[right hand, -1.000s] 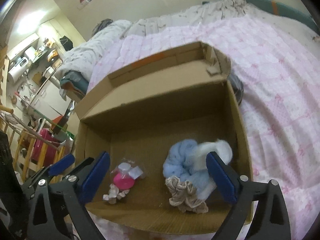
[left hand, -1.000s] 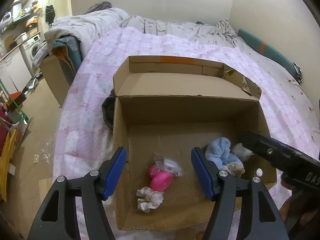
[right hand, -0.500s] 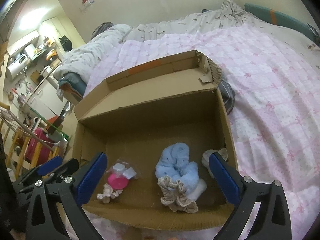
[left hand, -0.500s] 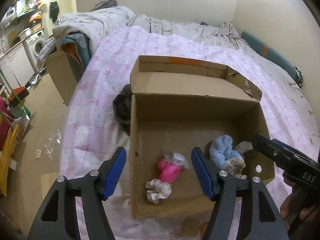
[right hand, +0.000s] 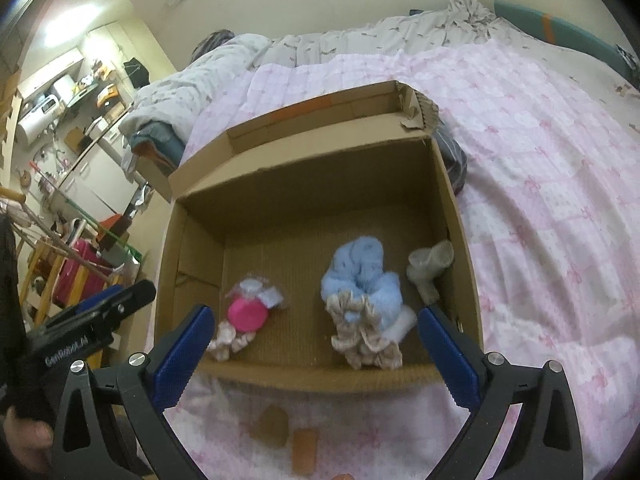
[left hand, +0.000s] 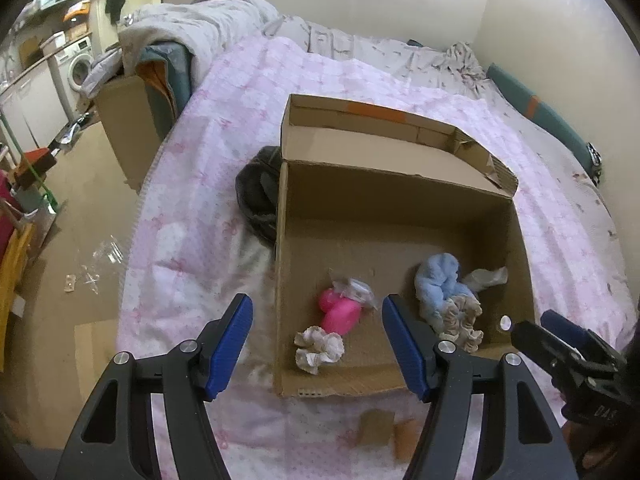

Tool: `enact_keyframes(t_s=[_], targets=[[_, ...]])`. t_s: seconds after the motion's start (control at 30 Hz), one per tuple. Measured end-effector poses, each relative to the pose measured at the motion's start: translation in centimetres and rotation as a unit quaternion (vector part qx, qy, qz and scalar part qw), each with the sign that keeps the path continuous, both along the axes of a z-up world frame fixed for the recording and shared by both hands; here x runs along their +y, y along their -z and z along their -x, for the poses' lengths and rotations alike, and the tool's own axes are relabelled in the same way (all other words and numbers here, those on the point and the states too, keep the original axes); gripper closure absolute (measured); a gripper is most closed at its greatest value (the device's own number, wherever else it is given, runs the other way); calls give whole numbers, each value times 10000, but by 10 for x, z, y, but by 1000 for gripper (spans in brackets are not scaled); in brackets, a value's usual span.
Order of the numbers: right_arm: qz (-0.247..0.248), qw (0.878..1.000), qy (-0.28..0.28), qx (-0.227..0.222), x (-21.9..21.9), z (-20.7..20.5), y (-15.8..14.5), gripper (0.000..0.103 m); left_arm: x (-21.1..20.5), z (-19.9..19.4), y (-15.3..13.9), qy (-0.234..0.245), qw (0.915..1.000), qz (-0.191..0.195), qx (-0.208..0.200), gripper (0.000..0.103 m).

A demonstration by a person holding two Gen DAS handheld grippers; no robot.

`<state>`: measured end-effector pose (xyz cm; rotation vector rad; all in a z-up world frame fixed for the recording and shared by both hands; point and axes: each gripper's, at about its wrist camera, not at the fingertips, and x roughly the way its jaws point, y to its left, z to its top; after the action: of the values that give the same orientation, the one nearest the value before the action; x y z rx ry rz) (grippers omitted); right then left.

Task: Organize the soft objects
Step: 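Withdraw both tools from the box toward the peach tube and beige piece, then grasp the peach-coloured tube with the right tool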

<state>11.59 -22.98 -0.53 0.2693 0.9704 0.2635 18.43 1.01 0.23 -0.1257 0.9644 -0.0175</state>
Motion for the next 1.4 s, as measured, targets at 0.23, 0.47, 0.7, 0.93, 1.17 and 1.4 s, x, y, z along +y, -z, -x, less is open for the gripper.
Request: enact_keyframes(t_s=[0.23, 0.47, 0.7, 0.93, 1.17, 1.4], targets=[[74, 10000, 23, 13, -6, 18, -4, 0, 0, 13, -2, -10, 9996, -279, -80, 39], [22, 9999, 86, 54, -9, 33, -3, 0, 2, 28, 1, -83, 9986, -527, -48, 39], [167, 9997, 88, 176, -6, 42, 6, 0, 5, 47, 8, -127, 9982, -575, 68, 38], [222, 9993, 57, 310, -3, 55, 15, 0, -3, 63, 24, 27, 9978, -561, 348, 38], [608, 9935, 368, 892, -15, 64, 45, 0, -7, 77, 38, 40, 9970, -578, 509, 38], [340, 9934, 377, 1030, -24, 67, 52, 0, 13, 85, 43, -409, 9965, -475, 561, 38]])
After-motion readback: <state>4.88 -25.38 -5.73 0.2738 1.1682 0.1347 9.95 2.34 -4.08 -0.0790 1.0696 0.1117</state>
